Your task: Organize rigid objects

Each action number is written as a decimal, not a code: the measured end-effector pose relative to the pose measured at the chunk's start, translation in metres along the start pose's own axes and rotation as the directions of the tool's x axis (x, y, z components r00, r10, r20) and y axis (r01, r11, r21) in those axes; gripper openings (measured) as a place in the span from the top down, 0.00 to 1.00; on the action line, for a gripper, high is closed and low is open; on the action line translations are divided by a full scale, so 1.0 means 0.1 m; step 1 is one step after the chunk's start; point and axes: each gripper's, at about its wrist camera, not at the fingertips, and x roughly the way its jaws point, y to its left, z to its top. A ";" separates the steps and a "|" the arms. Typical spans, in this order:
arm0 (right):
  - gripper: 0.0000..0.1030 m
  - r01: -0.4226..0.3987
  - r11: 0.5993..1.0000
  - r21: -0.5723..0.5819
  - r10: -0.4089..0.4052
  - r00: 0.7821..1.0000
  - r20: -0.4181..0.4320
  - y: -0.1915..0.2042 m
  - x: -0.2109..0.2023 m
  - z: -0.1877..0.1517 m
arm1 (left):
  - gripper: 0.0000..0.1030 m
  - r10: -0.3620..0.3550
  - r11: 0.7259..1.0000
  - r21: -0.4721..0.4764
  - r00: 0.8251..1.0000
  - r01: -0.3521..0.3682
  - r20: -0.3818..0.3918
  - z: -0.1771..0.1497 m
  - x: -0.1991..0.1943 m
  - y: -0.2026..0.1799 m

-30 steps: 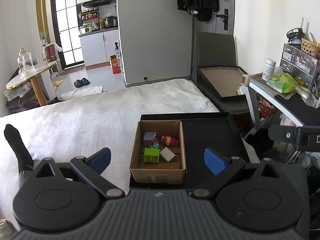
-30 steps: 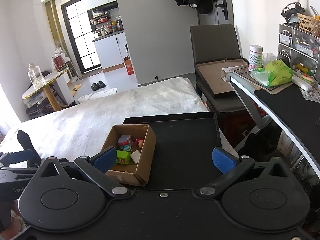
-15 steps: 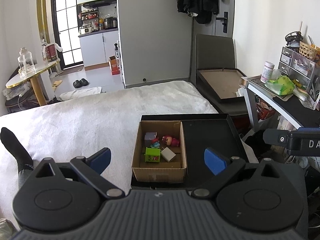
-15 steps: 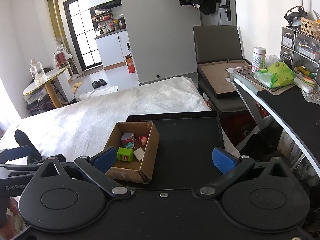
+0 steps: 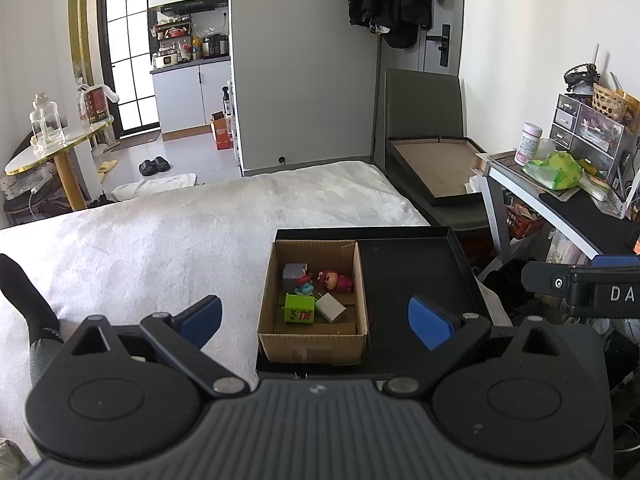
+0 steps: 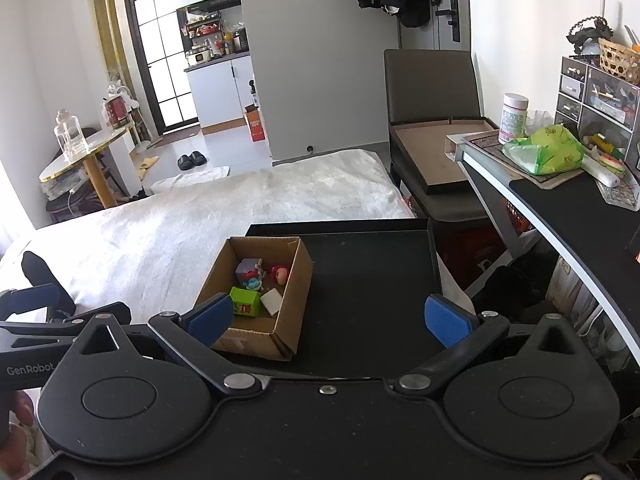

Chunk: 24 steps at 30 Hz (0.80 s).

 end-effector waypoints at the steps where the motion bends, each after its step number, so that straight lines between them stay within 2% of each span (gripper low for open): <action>1: 0.00 0.002 1.000 -0.001 -0.002 1.000 0.000 0.00 0.00 0.00 | 0.04 -0.002 1.000 -0.001 1.000 0.002 -0.001 0.00 0.01 0.00; 24: 0.00 0.014 1.000 0.001 -0.014 1.000 -0.006 -0.01 0.01 -0.02 | 0.04 -0.004 1.000 0.012 1.000 0.004 -0.012 -0.07 0.02 0.00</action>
